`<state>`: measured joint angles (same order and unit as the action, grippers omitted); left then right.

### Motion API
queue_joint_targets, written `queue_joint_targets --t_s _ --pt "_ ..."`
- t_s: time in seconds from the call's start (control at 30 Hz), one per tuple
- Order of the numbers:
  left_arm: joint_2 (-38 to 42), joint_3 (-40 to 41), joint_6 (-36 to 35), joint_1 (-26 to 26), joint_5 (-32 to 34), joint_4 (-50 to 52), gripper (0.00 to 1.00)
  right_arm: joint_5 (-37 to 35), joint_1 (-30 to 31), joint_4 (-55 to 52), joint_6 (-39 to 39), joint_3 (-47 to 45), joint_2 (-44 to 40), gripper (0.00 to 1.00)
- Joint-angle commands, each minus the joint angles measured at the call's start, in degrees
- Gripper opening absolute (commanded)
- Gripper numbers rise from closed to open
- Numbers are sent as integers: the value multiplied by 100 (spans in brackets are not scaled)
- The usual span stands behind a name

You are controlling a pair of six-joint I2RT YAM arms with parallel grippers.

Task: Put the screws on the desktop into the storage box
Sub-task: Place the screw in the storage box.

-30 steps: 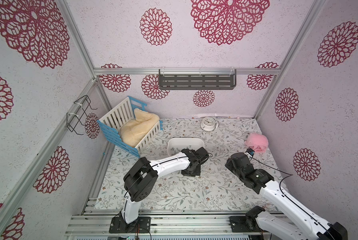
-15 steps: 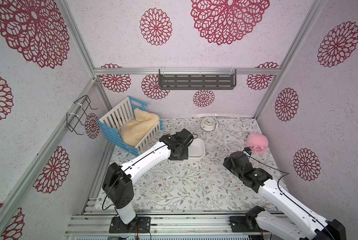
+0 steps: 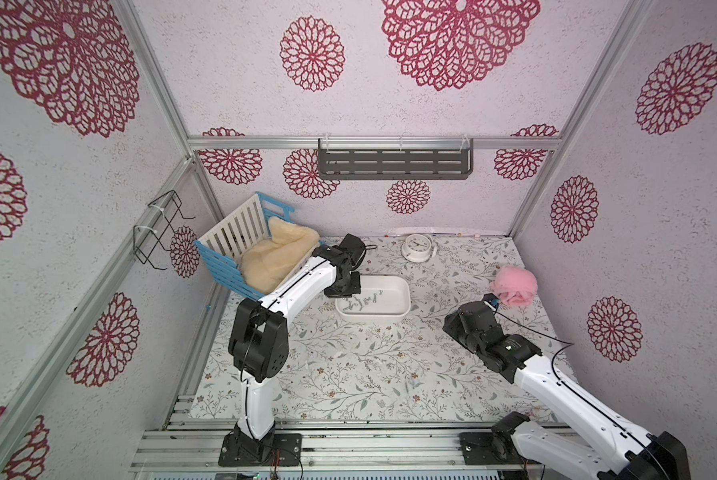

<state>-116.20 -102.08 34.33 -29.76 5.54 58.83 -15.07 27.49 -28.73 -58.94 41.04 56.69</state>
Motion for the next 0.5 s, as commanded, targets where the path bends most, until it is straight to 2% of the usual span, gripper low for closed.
queue_joint_targets --t_s 0.0,0.27,0.47 --pt "-276 -234 -128 25 -248 -55 6 39 -27 104 169 161 -4 39" --pt "-880 -371 -14 119 -353 -112 8 193 -26 157 357 228 237 40" --pt "-1036 -427 -55 181 -354 -122 9 265 -31 184 379 225 377 40"
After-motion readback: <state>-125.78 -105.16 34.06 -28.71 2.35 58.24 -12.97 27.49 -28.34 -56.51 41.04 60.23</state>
